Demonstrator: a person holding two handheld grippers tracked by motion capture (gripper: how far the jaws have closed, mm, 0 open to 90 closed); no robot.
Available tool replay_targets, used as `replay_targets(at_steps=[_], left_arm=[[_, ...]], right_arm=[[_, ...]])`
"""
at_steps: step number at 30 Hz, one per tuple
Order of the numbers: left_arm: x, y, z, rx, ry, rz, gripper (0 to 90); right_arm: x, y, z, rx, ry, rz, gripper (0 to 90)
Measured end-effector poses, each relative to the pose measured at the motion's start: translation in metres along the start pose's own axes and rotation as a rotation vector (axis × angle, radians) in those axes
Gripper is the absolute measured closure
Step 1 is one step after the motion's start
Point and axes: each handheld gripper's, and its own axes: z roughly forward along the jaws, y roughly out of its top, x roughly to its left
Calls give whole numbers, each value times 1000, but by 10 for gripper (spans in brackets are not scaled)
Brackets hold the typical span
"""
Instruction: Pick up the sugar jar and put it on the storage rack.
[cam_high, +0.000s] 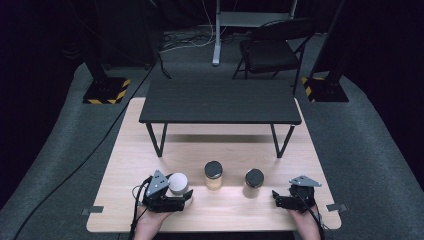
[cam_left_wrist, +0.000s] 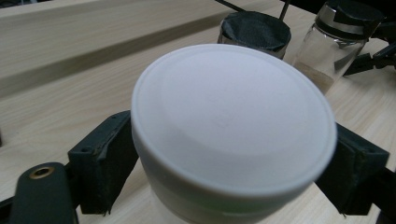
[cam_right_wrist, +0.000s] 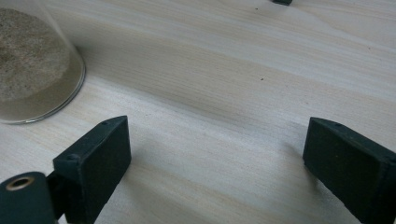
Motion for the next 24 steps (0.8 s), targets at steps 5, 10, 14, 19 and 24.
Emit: replay_targets(at_steps=[5,10,14,19,24], left_arm=[[1,-3,8,4,5,-9,214],[1,-3,13,4,4,-7,254],[1,-4,15,2,3,-4,304],[0,-3,17,-6,16,9,339],[-1,-3,16,-8,31,22,352]], right_arm=[[0,0,0,0,0,0,67],[0,0,0,0,1,0,67],[0,0,0,0,1,-1,67],[0,0,0,0,1,-1,66],[0,0,0,0,2,-1,66]])
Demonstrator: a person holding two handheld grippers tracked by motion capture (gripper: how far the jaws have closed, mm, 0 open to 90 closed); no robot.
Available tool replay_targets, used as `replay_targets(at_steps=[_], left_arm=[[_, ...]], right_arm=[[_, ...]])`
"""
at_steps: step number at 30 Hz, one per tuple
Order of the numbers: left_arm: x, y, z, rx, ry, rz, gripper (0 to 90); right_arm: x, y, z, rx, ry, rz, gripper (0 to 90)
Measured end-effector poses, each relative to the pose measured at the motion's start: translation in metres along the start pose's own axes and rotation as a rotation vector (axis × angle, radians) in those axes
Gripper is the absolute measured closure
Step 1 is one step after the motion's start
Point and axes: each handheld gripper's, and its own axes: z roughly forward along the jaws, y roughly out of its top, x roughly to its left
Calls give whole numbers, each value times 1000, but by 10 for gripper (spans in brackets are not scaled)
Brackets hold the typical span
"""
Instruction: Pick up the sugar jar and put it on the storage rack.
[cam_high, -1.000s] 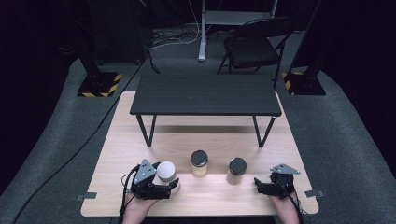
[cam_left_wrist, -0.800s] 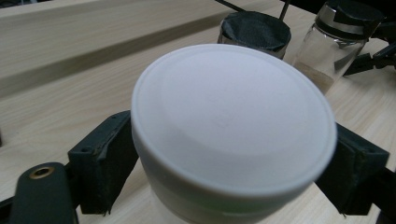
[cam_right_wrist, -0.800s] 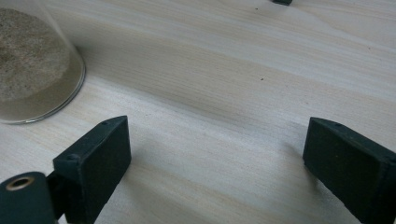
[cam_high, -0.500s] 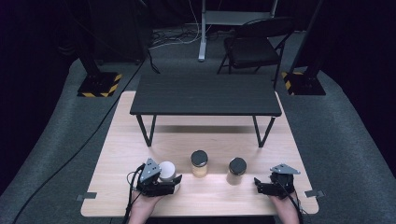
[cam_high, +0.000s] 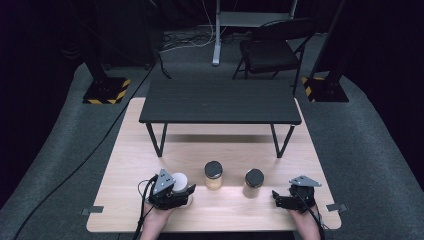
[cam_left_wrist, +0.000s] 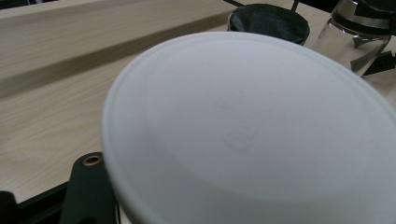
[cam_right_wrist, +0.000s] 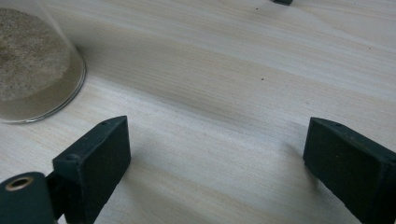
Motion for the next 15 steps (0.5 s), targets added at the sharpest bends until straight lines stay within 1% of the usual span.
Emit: replay_targets(at_steps=[5,12,15], left_arm=[[-1,2,0,8,11,16,358],[1,3,-1,5,2,-7,359],[1,6,-3,1,6,-5,360]], right_arm=[[0,0,0,0,0,1,66],[0,0,0,0,1,1,65],[0,0,0,0,2,1,65]])
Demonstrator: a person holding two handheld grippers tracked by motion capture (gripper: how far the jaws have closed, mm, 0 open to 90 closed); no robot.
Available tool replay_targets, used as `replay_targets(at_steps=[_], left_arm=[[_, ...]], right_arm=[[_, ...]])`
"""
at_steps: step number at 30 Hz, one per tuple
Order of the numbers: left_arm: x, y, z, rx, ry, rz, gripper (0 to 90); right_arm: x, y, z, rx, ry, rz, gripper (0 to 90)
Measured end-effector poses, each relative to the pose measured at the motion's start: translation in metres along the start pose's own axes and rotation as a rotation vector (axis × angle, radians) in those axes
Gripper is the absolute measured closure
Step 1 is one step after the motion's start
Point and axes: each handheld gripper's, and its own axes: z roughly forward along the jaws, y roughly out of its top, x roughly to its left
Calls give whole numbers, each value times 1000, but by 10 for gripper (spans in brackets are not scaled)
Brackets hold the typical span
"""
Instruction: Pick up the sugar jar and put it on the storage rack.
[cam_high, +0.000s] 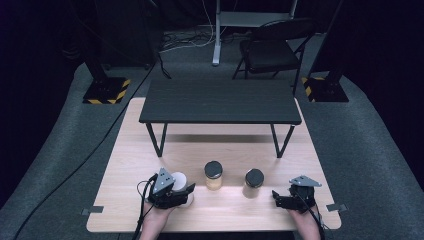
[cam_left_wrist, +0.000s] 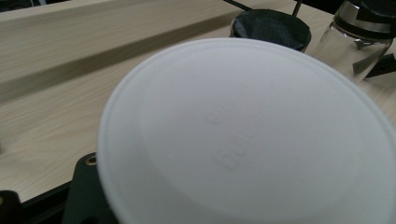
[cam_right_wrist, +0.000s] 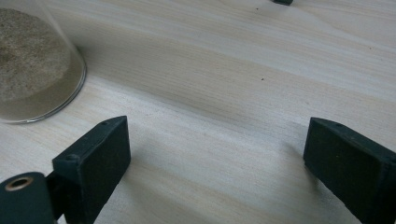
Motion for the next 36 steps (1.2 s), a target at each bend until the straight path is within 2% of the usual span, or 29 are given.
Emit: replay_targets(at_steps=[7,19,36], left_arm=[[2,12,-9,-22,1,4,360],[4,38,-20,-33,1,25,360],[8,67,-28,-40,6,41,359]], right_arm=[[0,0,0,0,1,1,64],[0,0,0,-1,2,1,64],[-1,0,0,-1,5,2,62]])
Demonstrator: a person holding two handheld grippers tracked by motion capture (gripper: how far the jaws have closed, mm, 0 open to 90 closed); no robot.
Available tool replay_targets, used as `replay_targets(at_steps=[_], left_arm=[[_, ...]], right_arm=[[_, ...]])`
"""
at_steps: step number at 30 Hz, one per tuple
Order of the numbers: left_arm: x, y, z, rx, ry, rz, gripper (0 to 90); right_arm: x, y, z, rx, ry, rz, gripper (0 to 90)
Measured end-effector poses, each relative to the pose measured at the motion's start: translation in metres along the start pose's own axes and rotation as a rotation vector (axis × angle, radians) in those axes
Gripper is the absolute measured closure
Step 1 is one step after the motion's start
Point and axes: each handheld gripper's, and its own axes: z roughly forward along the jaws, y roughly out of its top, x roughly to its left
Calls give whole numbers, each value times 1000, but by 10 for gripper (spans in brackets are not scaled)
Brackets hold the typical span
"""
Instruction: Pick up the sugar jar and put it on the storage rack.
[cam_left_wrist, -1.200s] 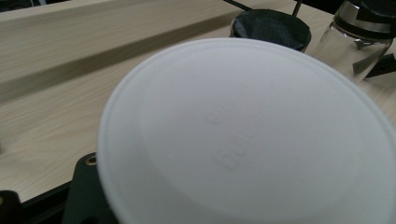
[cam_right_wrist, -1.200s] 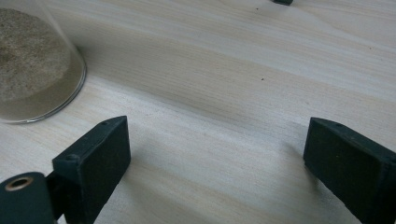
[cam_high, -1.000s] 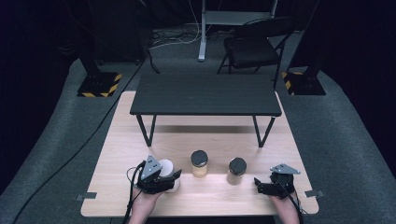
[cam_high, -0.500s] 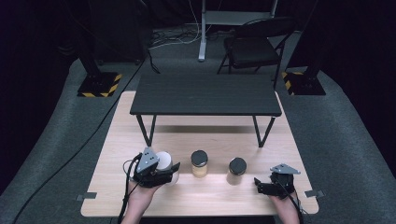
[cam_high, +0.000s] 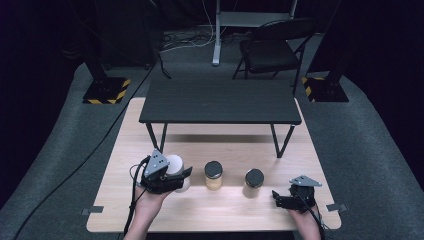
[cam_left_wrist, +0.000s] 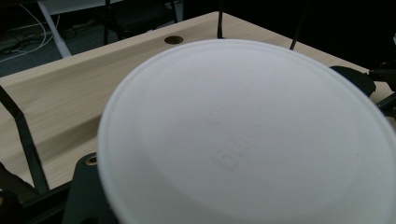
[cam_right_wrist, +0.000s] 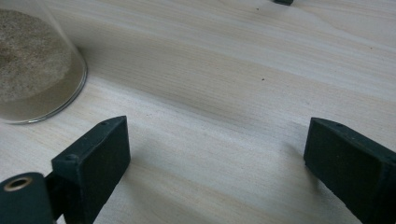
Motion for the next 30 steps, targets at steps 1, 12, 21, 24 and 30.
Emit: replay_targets(at_steps=[1,12,21,24,30], left_arm=[[0,0,0,0,0,0,360],[6,23,-5,-4,-2,9,359],[10,37,-6,3,3,19,359],[11,40,-6,-1,4,15,360],[13,50,-5,-4,-1,11,360]], right_arm=[[0,0,0,0,0,0,62],[0,0,0,0,1,0,61],[0,0,0,0,2,0,61],[0,0,0,0,1,0,61],[0,0,0,0,2,0,60]])
